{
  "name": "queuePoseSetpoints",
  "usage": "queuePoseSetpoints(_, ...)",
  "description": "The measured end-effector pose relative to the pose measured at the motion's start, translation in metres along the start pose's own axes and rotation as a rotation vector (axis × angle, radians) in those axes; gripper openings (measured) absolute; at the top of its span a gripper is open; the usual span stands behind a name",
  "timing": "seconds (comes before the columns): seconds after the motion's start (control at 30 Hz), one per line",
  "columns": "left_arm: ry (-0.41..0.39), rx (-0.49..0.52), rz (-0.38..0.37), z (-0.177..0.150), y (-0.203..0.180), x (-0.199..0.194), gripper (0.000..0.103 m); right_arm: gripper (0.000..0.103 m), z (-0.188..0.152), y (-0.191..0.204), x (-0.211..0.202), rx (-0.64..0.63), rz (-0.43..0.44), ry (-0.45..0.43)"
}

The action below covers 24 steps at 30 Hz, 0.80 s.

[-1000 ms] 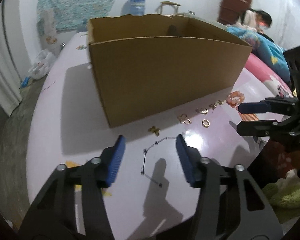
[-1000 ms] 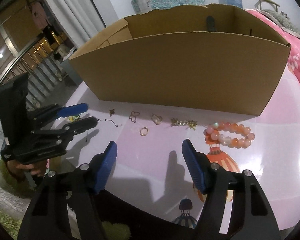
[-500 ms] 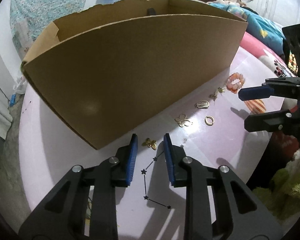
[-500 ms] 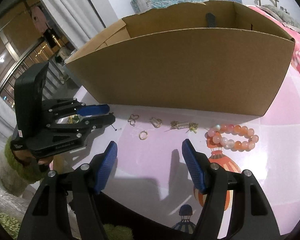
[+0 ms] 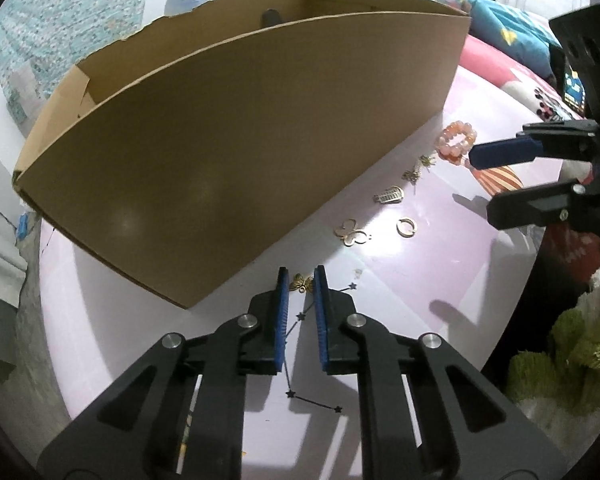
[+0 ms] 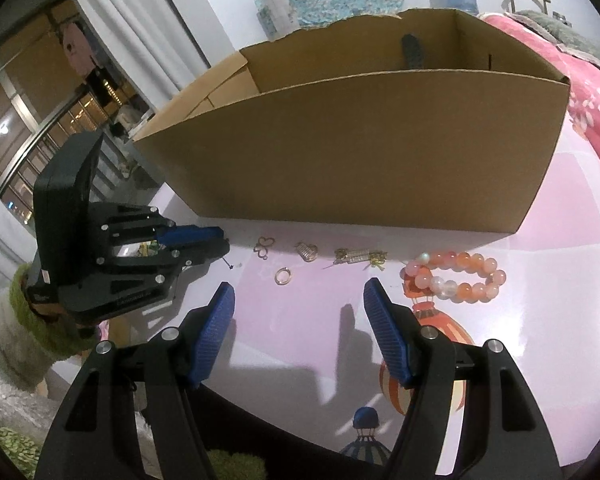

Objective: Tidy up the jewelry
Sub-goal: 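Close the left tool on a small gold charm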

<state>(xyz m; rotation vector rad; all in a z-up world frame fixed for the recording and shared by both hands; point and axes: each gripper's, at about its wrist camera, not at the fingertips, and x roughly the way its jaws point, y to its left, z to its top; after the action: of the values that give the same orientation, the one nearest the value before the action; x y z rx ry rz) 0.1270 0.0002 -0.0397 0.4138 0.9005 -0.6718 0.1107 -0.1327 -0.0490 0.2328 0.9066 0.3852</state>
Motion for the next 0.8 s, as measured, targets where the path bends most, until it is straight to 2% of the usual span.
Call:
queuePoseSetpoints(0.2, -0.012, -0.005, 0.025, -0.002, -0.010, -0.002, 0.011, 0.065, -0.001, 0.000, -0.006, -0.003, -0.010, -0.010)
queuePoseSetpoints(0.47, -0.032, -0.104, 0.048, -0.011, -0.010, -0.013, 0.011, 0.064, 0.002, 0.004, -0.006, -0.031, -0.027, -0.012)
queuePoseSetpoints(0.53, -0.033, -0.146, 0.060, -0.014, -0.007, -0.014, 0.011, 0.059, 0.002, 0.006, -0.004, -0.038, -0.026, -0.007)
queuePoseSetpoints(0.8, -0.033, -0.250, 0.071, -0.023, 0.002, -0.015, 0.011, 0.050, 0.008, 0.019, 0.014, -0.109, -0.049, 0.028)
